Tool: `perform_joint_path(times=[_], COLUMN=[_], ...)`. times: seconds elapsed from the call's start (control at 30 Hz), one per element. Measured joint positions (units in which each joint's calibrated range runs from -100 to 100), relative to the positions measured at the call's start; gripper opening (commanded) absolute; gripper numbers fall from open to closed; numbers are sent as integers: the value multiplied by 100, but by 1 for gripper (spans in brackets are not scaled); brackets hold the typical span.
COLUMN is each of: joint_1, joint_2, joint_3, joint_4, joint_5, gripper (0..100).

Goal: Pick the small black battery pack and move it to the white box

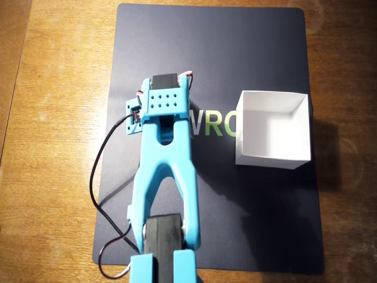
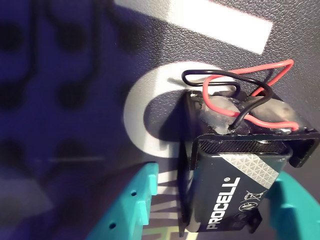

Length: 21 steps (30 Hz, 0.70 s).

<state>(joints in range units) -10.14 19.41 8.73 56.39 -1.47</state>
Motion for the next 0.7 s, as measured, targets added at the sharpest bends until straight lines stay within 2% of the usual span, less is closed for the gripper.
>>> perform_joint_path(times=[0.2, 0.7], joint_1=[0, 0], joint_2=[0, 25], joint_3=[0, -18], joint_4=[-26, 201], joint_5=[268, 279], gripper=[19, 19])
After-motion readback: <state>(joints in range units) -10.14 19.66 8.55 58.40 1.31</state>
